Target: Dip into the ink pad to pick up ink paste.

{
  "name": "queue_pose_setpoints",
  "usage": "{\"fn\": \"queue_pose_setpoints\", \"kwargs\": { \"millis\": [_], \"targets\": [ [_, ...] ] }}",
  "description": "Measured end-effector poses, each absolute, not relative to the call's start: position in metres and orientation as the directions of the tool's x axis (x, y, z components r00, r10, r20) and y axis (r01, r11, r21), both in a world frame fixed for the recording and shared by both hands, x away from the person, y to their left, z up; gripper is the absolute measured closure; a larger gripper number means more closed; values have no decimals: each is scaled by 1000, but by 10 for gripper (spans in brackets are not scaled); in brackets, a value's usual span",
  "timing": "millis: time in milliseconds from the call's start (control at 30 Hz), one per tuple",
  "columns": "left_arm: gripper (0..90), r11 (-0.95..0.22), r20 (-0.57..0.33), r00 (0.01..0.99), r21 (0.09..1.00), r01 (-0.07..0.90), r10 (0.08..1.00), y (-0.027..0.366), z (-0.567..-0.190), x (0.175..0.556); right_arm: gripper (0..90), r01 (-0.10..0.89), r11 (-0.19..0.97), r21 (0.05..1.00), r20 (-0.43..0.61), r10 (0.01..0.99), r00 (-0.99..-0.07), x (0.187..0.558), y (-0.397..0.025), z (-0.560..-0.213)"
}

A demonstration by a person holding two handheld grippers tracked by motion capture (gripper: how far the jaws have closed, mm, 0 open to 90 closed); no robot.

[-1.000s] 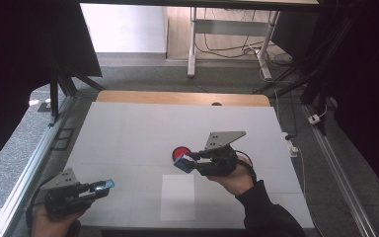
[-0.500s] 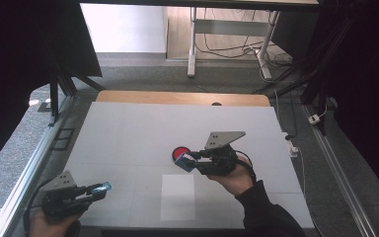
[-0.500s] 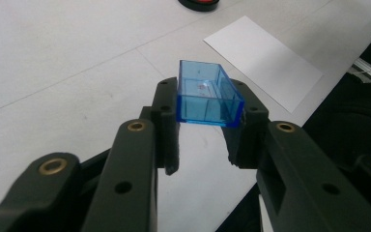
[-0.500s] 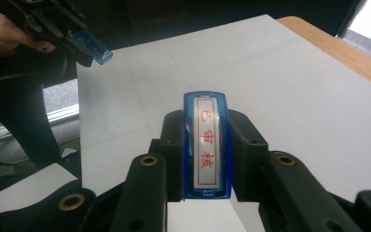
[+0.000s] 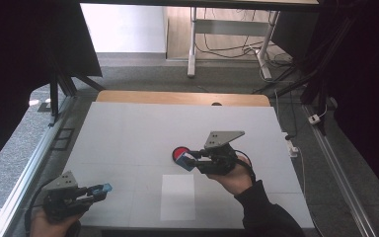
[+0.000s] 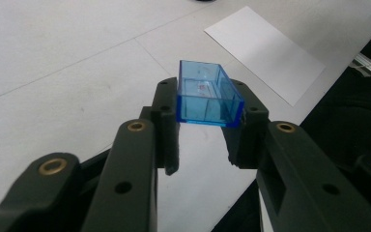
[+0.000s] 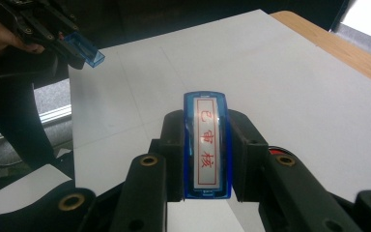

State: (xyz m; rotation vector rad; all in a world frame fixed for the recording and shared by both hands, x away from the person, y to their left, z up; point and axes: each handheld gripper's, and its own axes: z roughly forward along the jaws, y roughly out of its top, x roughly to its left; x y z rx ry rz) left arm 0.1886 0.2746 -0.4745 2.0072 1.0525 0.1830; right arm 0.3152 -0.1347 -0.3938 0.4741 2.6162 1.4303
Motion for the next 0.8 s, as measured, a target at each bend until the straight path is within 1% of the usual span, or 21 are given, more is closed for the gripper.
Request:
{"fn": "queue_pose_setpoints", "kwargs": {
  "millis": [233, 367, 533, 800],
  "targets": [
    [685, -296, -240, 635, 729, 618, 735, 274, -475, 189, 702, 229, 519, 824, 41, 347, -937, 320, -128, -398],
    [685, -291, -248, 634, 729, 620, 732, 275, -475, 190, 703, 225, 545, 808, 22, 353, -935, 325, -124, -402],
    [686, -291, -251, 635, 726, 623, 730, 275, -475, 190, 703, 253, 544, 800, 32, 381, -924, 333, -123, -407],
    [685, -292, -251, 633, 724, 625, 732, 275, -476, 191, 703, 263, 553, 791, 25, 400, -916, 345, -116, -412]
  ]
}}
